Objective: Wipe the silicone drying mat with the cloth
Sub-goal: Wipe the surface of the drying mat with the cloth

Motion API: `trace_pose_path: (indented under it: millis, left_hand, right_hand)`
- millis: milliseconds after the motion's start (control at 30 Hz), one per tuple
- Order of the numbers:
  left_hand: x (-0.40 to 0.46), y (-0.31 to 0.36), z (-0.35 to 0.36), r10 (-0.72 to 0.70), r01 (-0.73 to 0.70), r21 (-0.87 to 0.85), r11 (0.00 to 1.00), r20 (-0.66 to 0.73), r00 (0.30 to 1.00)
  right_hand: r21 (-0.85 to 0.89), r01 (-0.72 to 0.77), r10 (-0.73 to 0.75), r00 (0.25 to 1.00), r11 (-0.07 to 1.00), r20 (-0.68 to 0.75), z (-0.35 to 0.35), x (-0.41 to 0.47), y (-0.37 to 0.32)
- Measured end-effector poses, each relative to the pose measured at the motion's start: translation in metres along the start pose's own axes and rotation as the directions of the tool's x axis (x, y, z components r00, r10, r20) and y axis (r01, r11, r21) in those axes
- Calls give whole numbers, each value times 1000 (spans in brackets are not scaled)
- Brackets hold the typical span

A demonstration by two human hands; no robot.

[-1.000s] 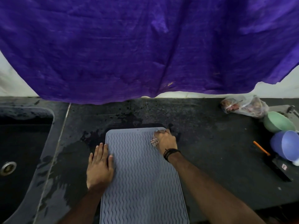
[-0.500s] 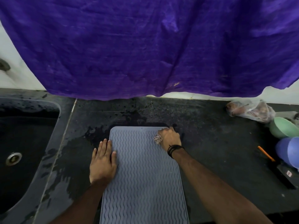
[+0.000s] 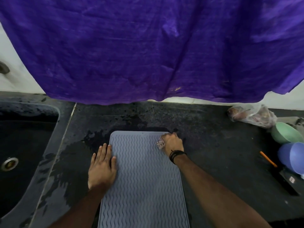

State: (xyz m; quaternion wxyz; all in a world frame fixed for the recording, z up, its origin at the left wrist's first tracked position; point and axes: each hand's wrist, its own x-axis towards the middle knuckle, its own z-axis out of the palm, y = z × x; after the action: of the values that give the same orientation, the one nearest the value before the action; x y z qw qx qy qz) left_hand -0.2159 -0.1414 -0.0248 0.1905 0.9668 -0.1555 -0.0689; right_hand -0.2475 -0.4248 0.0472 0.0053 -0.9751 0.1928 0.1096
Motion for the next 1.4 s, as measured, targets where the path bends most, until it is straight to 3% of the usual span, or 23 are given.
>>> trace_pose_path:
  millis: [267, 500, 633, 1000, 1400]
  left_hand:
    - [-1, -2, 3, 11, -11, -3, 1000, -26, 1000]
    - [0, -1, 4, 11, -11, 7, 1000, -23, 1000]
    - [1, -2, 5, 11, -10, 14, 1000, -24, 1000]
    - [3, -6, 12, -3, 3, 31, 1000, -12, 1000]
    - [1, -5, 12, 13, -13, 35, 999, -5, 1000]
  right_hand:
    - [-96, -8, 19, 994, 995, 111, 9, -26, 6]
    - [2, -25, 25, 998, 1000, -62, -7, 2, 3]
    - [-70, -44, 45, 999, 997, 10, 2, 10, 2]
    - [10, -38, 37, 997, 999, 74, 21, -101, 0]
    - [94, -44, 36, 996, 995, 87, 25, -125, -1]
